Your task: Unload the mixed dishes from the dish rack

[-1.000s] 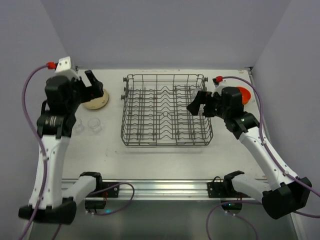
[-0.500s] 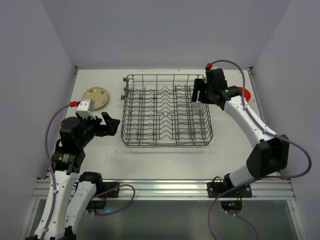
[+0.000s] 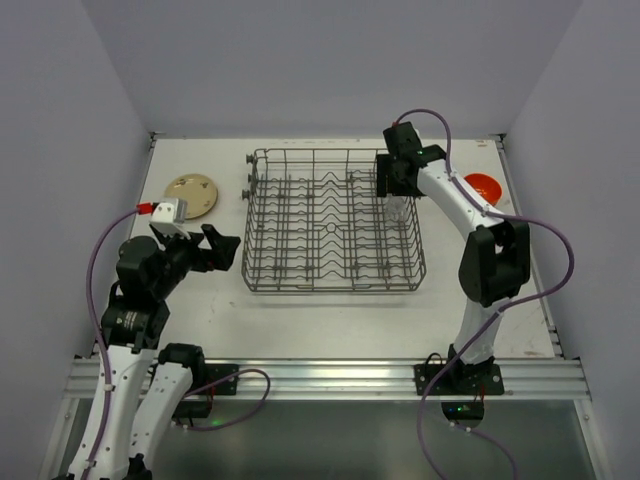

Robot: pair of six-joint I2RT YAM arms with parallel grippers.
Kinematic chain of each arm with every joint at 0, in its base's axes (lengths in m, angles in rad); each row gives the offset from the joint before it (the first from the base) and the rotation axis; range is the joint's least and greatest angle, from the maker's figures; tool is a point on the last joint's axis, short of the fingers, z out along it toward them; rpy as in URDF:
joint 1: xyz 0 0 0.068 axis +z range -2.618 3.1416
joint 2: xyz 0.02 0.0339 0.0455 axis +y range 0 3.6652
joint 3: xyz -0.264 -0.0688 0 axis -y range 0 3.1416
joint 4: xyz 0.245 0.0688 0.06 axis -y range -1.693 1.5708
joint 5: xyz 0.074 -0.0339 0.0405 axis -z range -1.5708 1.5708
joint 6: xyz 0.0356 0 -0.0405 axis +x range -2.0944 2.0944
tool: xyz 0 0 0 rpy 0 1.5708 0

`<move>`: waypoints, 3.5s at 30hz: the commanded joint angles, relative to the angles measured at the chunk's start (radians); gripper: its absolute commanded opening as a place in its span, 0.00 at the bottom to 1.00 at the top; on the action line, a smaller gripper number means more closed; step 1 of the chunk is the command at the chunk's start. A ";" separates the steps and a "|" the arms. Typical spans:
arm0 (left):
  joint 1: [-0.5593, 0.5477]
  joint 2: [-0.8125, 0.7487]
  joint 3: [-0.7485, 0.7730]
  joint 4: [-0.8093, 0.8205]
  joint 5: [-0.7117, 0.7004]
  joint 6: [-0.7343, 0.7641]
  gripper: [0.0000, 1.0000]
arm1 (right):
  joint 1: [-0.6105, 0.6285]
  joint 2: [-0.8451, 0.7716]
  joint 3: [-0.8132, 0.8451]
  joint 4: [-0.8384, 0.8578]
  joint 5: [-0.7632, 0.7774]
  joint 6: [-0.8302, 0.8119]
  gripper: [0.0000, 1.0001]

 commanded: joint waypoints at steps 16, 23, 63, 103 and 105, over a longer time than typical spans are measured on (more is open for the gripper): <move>-0.011 0.029 -0.007 0.037 0.016 -0.005 1.00 | 0.008 0.148 0.103 -0.050 0.054 -0.029 0.70; -0.015 0.025 -0.007 0.035 0.019 -0.005 1.00 | 0.006 0.172 0.101 -0.035 0.061 -0.024 0.69; -0.017 0.020 -0.012 0.038 0.021 -0.005 1.00 | 0.015 0.159 0.095 -0.055 0.081 -0.001 0.41; -0.017 0.060 0.043 0.064 0.094 -0.040 1.00 | 0.028 -0.266 -0.052 0.069 -0.505 0.016 0.32; -0.017 0.082 0.066 0.119 0.189 -0.128 1.00 | 0.028 -0.329 -0.144 0.161 -0.797 0.027 0.32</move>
